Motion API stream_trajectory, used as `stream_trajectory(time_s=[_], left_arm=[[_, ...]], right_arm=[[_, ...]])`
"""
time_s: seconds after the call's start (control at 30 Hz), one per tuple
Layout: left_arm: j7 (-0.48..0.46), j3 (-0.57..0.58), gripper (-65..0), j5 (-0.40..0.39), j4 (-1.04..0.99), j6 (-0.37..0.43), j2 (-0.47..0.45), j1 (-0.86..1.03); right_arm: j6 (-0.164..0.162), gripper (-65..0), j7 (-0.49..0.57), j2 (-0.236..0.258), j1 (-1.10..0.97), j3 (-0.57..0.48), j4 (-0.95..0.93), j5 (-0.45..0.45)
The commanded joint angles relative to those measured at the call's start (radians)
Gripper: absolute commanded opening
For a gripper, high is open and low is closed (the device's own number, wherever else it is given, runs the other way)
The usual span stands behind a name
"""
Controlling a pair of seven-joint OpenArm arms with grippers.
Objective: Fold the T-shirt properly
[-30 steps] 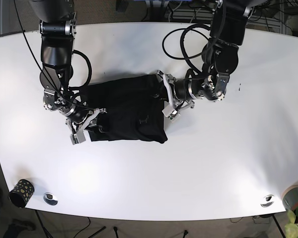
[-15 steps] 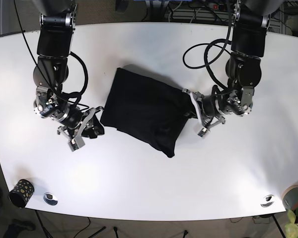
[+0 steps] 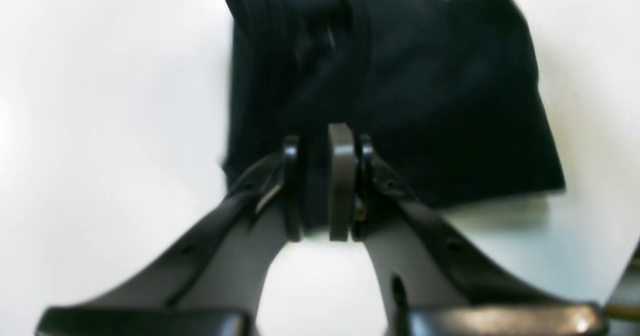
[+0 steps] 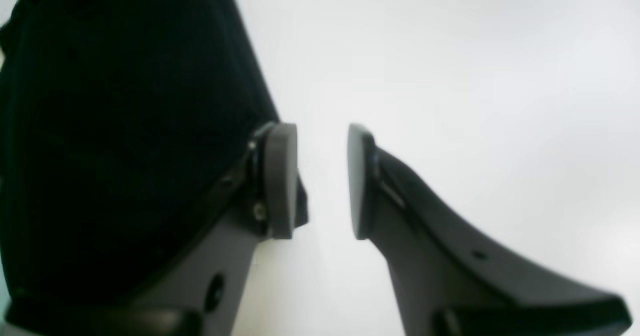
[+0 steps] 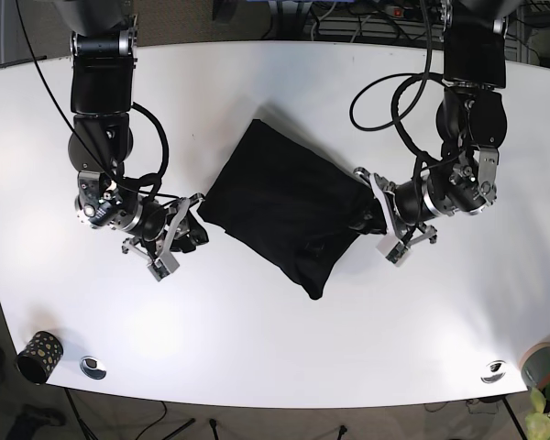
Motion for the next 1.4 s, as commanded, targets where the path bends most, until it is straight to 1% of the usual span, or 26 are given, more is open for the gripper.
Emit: stream_trajectory(time_s=[0.0,0.1,0.2,0.3,0.37,0.47,0.5,0.53,0.57,0.63,0.7,0.87,0.97,1.03,1.13,1.23,1.37], left_arm=[[-0.019,-0.006,-57.6,-0.017,0.027,0.001,-0.005,-0.004],[-0.019,-0.008,-57.5,-0.017,0.027,0.001,-0.005,0.019],[-0.019,-0.008,-56.7,-0.018,0.027,0.001,-0.001,0.036],[-0.019,-0.009,-51.7,-0.017,0.027,0.003,0.026,0.047],[-0.019,-0.009,-49.9,-0.017,0.027,0.006,0.035,0.047],[-0.019,-0.008,-48.7,-0.017,0.027,0.066,0.038,0.047],[-0.019,-0.004,-48.6,-0.015,0.027,0.094,0.038,0.047],[-0.019,-0.003,-48.6,-0.015,0.027,0.104,0.038,0.047],[-0.019,-0.003,-48.6,-0.015,0.027,0.120,0.038,0.047],[-0.019,-0.003,-48.6,-0.015,0.027,0.124,0.038,0.047],[-0.019,-0.006,-48.6,-0.017,0.027,0.124,0.038,0.047],[-0.019,-0.009,-48.7,-0.017,0.027,0.126,0.032,0.053],[-0.020,-0.015,-48.9,-0.017,0.027,0.127,0.029,0.071],[-0.020,-0.035,-49.0,-0.017,0.027,0.127,0.022,0.080],[-0.022,-0.083,-49.2,-0.017,0.027,0.124,0.020,0.116],[-0.022,-0.139,-49.2,-0.021,0.027,0.123,0.022,0.143],[-0.022,-0.181,-49.2,-0.023,0.027,0.121,0.022,0.189]], right_arm=[[0.006,-49.6,0.050,0.009,0.020,-0.008,-0.015,0.013],[0.006,-49.6,0.080,0.009,-0.005,-0.034,-0.034,0.013],[0.006,-49.6,0.082,0.009,-0.057,-0.072,0.012,0.024],[0.004,-49.6,0.082,0.008,-0.128,-0.120,0.104,0.024],[0.004,-49.6,0.079,0.006,-0.158,-0.140,0.144,0.027],[0.004,-49.6,0.037,-0.032,-0.195,-0.164,0.186,0.020],[0.004,-49.6,0.019,-0.050,-0.206,-0.164,0.198,0.016],[0.004,-49.6,0.010,-0.063,-0.213,-0.164,0.204,0.016],[0.005,-49.6,-0.004,-0.086,-0.226,-0.166,0.212,0.016],[0.006,-49.6,-0.023,-0.123,-0.247,-0.178,0.238,0.016],[0.006,-49.6,-0.038,-0.146,-0.266,-0.203,0.273,0.016],[0.006,-49.6,-0.084,-0.150,-0.290,-0.245,0.387,0.027],[0.006,-49.6,-0.110,-0.150,-0.299,-0.238,0.466,0.027],[0.006,-49.6,-0.116,-0.147,-0.296,-0.206,0.499,0.027],[0.006,-49.1,-0.118,-0.150,-0.261,-0.170,0.509,0.027],[0.006,-49.1,-0.118,-0.156,-0.215,-0.170,0.476,0.028],[0.006,-49.1,-0.118,-0.212,-0.160,-0.172,0.413,0.027]])
